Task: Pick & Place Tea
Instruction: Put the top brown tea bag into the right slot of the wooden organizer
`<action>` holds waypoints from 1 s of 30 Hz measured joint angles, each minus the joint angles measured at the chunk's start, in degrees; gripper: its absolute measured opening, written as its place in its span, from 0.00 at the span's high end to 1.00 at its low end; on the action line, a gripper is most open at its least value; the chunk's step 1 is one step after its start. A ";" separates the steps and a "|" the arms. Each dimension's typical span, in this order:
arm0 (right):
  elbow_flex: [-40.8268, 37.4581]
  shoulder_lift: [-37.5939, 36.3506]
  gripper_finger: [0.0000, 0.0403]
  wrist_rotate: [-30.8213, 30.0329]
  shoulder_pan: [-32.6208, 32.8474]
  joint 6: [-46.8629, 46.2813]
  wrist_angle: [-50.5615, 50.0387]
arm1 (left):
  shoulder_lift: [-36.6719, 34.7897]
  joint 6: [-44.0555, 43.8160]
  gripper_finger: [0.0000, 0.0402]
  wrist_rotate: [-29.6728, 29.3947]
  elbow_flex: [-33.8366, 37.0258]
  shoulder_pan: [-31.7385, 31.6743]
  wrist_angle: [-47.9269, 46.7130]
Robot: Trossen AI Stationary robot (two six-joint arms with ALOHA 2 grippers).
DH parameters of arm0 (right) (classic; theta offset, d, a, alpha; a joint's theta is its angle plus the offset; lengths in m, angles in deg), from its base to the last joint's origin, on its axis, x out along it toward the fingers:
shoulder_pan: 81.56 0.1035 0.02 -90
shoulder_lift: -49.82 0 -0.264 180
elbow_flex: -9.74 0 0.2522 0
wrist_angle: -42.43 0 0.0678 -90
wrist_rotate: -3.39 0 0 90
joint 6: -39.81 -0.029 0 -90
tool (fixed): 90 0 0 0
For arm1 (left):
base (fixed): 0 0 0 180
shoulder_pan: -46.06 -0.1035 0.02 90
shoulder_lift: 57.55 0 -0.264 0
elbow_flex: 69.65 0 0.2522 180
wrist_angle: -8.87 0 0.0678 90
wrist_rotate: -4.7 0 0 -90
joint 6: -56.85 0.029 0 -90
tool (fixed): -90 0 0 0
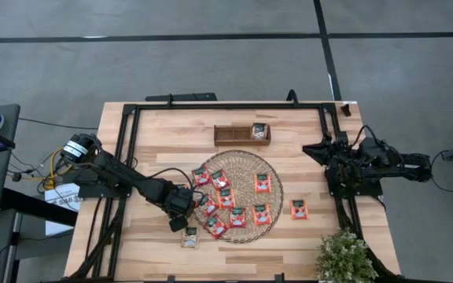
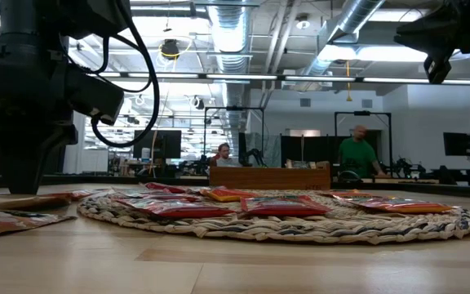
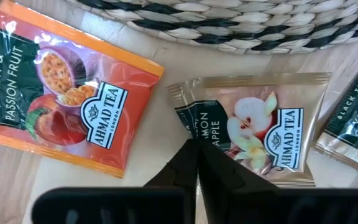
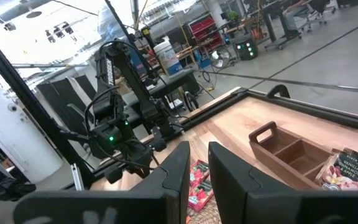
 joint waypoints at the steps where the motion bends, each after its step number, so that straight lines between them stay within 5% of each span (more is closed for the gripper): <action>1: 0.00 0.00 0.87 0.00 0.00 0.00 0.00 | 0.01 -0.03 1.00 0.00 0.00 0.00 0.01; 19: 0.00 0.00 0.87 -0.02 -0.02 0.04 0.00 | 0.35 -1.98 1.00 -0.81 -11.02 0.15 -15.41; 30: 0.00 0.00 0.87 -0.02 -0.02 0.33 0.02 | 0.23 -0.48 1.00 -13.38 -25.95 0.13 -34.82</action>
